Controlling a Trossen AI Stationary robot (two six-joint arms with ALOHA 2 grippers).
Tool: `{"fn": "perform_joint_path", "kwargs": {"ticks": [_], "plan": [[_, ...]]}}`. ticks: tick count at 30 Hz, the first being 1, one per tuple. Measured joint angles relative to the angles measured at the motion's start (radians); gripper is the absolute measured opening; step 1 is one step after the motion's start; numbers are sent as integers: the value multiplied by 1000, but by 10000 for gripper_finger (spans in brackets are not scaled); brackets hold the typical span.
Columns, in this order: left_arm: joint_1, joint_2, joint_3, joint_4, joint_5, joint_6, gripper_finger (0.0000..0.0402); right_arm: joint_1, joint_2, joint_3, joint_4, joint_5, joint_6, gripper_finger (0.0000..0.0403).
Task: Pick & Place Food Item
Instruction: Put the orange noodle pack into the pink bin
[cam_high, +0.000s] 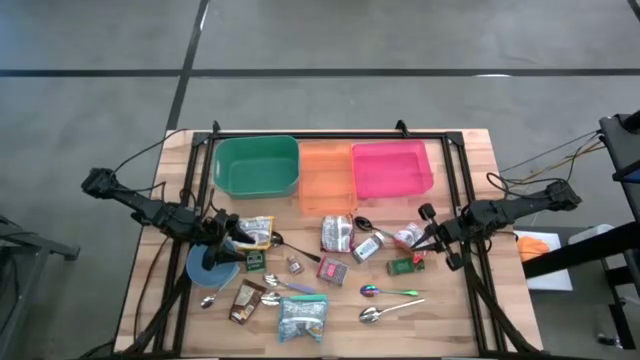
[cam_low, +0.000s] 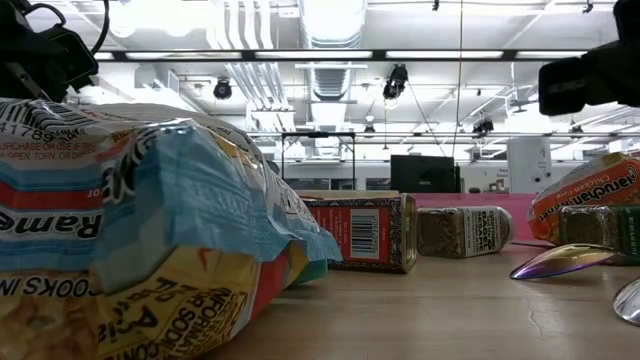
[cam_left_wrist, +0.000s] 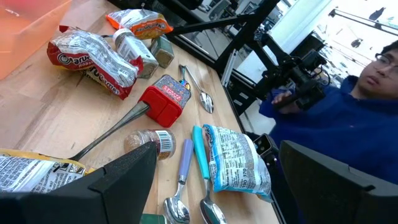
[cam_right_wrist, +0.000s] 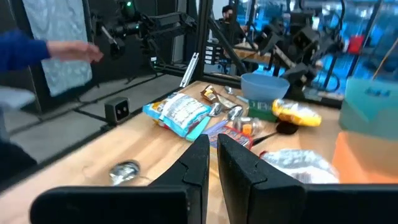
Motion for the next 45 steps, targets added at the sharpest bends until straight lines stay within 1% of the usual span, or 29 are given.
{"fn": "perform_joint_path", "kwargs": {"ticks": [3,6,9,13,15,17,23,26,31,34,36,39,42,45], "plan": [[0,0,0,0,1,26,340,0,0,0,1,0,-38,29],[0,0,0,0,1,82,340,0,0,0,8,0,-25,29],[0,0,0,0,2,138,340,0,0,0,8,0,43,29],[0,0,0,11,-18,315,340,0,0,0,15,0,152,29],[0,0,0,47,-54,384,340,0,0,0,49,0,168,29],[0,0,0,94,-75,421,340,0,0,0,97,0,160,29],[0,0,0,142,-84,503,340,0,0,0,213,-1,153,29],[0,0,0,170,-83,494,340,0,0,0,251,0,153,29],[0,0,0,174,-97,370,340,0,0,0,268,-1,153,29],[0,0,0,182,-162,345,340,0,0,0,293,-1,152,29],[1,0,0,192,-218,357,340,0,0,0,317,1,124,29],[0,0,0,221,-271,360,340,0,0,0,352,1,85,29],[1,0,0,250,-310,360,340,0,0,0,354,3,146,29],[1,0,0,270,-365,388,340,0,0,0,348,53,184,29]]}}
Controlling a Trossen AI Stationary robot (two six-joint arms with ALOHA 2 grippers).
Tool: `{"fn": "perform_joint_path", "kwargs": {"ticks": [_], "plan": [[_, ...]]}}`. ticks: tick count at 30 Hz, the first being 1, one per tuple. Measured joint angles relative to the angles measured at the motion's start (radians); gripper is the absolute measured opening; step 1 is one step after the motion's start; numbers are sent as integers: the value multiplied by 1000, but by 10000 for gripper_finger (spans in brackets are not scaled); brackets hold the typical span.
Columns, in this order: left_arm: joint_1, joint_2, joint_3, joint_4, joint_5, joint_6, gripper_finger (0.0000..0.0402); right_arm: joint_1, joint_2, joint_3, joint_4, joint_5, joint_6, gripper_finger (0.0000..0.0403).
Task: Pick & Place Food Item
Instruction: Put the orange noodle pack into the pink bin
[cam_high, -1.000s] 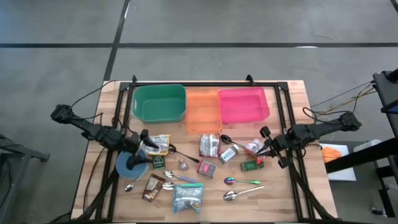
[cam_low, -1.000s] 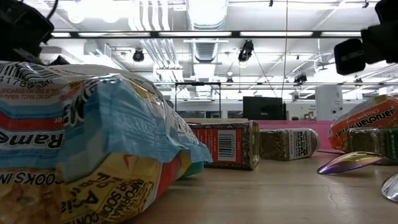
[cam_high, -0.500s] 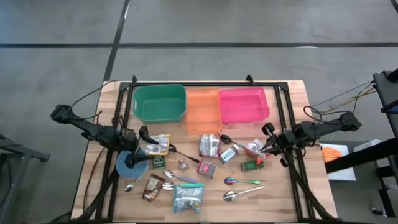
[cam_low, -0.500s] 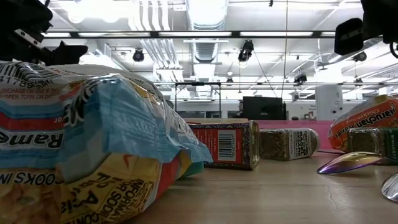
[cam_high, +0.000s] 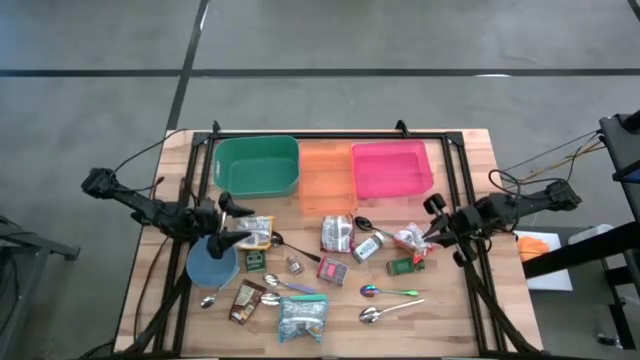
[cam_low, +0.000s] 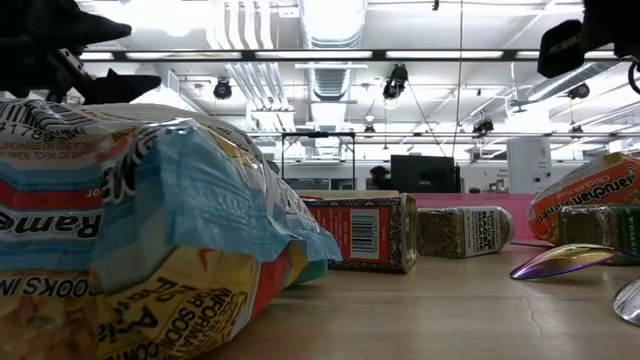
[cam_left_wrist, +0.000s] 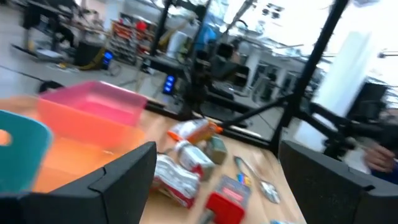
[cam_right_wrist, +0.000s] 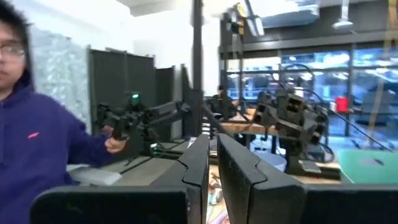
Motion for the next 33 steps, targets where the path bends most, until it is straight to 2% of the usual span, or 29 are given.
{"fn": "perform_joint_path", "kwargs": {"ticks": [5,11,15,20,26,30,33], "plan": [[0,0,11,1,-67,79,340,0,0,8,-9,114,-17,29],[1,0,37,2,-82,124,340,0,43,64,-27,195,-93,29],[2,1,41,1,-82,125,340,0,118,138,-97,237,-133,29],[2,2,41,0,-82,128,340,0,268,277,-205,252,-99,29],[2,2,41,0,-97,131,340,0,442,488,-527,386,1,29],[2,2,42,0,-101,131,340,0,532,622,-849,535,209,29],[2,2,42,0,-101,131,340,0,579,694,-1024,604,332,29]]}}
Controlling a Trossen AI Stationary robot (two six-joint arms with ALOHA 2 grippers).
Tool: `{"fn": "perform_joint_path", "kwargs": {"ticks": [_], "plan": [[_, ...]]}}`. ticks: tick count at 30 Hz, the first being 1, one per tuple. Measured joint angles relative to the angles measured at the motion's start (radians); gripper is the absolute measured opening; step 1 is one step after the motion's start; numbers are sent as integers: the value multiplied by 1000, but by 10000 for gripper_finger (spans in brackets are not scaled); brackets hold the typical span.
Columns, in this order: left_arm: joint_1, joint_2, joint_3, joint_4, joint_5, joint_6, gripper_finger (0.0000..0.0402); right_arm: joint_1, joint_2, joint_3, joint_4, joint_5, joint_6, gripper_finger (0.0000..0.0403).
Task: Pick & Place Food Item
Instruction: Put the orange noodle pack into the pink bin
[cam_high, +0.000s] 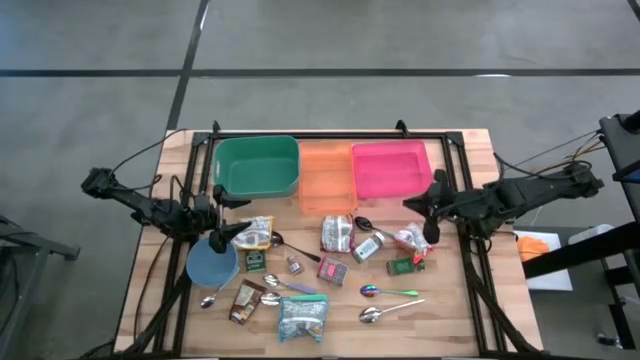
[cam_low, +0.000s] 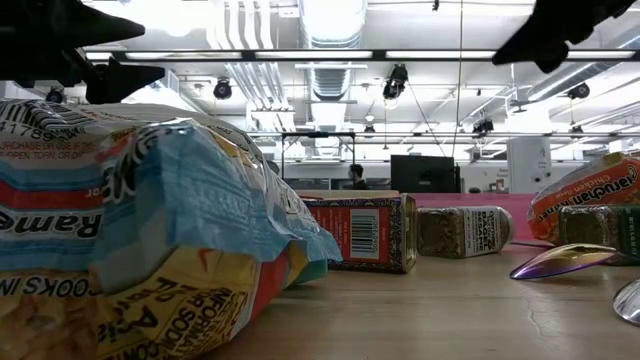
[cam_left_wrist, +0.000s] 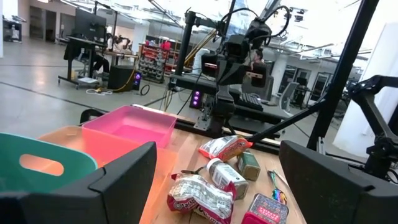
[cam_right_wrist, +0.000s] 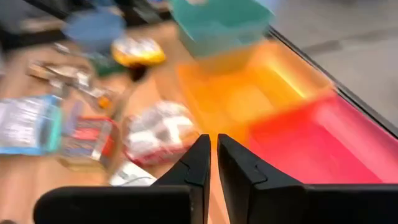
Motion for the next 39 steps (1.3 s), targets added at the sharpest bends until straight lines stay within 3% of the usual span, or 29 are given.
{"fn": "perform_joint_path", "kwargs": {"ticks": [3,16,26,33,36,39], "plan": [[0,0,0,0,-4,5,340,0,32,31,-67,-3,49,29],[0,0,0,0,-7,7,340,-5,129,-2,-65,-8,147,29],[0,0,0,0,-7,4,340,-6,204,-2,-50,-3,-5,29],[0,0,0,0,-7,5,340,-14,237,-3,-37,19,81,29],[0,0,0,0,-6,17,340,-19,250,-3,-50,-40,101,37],[0,0,0,1,-6,19,340,-20,270,-3,-57,-84,149,69]]}}
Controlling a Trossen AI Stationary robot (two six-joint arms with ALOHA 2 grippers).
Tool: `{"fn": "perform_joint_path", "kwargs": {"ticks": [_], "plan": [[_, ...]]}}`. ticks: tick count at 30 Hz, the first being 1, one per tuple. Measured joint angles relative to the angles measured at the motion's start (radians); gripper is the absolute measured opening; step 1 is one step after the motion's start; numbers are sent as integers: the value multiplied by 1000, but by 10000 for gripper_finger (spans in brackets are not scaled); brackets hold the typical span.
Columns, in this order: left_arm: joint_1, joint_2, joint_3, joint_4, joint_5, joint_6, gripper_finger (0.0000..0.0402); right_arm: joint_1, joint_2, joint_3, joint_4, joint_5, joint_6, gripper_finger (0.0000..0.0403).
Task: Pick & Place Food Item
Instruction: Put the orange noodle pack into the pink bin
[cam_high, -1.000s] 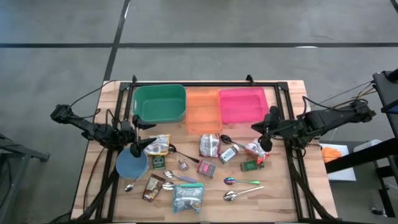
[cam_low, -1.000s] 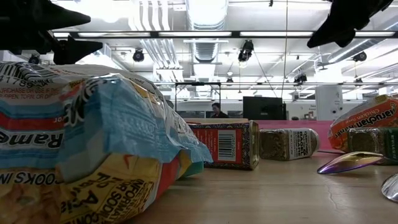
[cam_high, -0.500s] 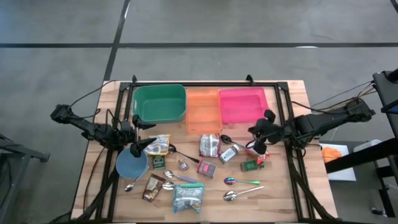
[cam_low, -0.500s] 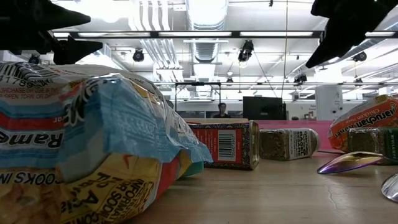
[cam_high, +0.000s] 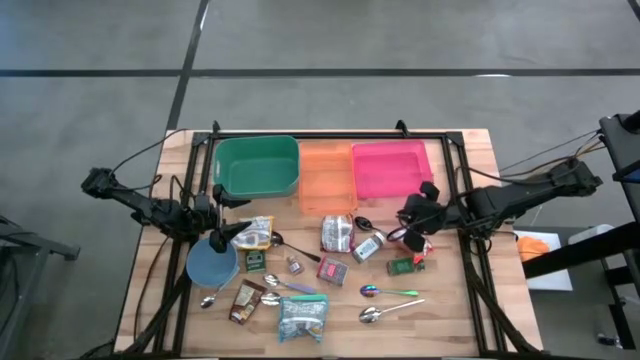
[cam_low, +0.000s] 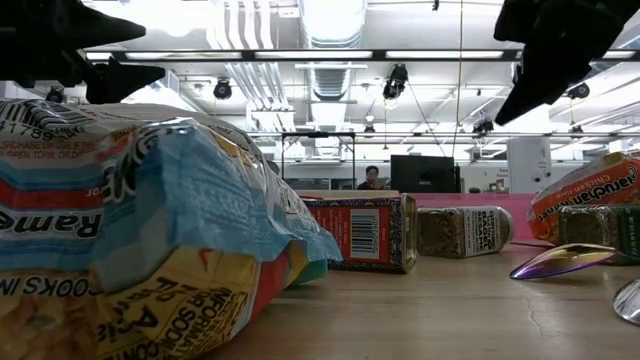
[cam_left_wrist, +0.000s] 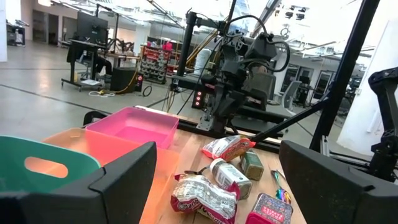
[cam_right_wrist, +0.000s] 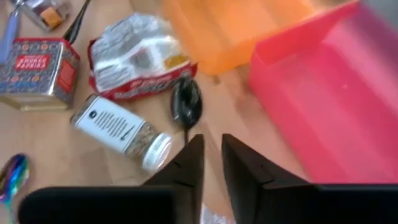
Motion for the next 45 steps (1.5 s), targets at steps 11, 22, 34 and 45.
{"fn": "perform_joint_path", "kwargs": {"ticks": [11,22,34,45], "plan": [[0,0,0,-17,3,-68,340,0,81,5,-4,-10,103,244],[0,0,1,-14,3,-107,340,60,250,167,-153,-76,150,258],[0,1,19,-36,3,-135,340,266,490,281,-413,16,360,258],[0,1,34,-129,13,-245,340,361,541,366,-581,27,612,258]]}}
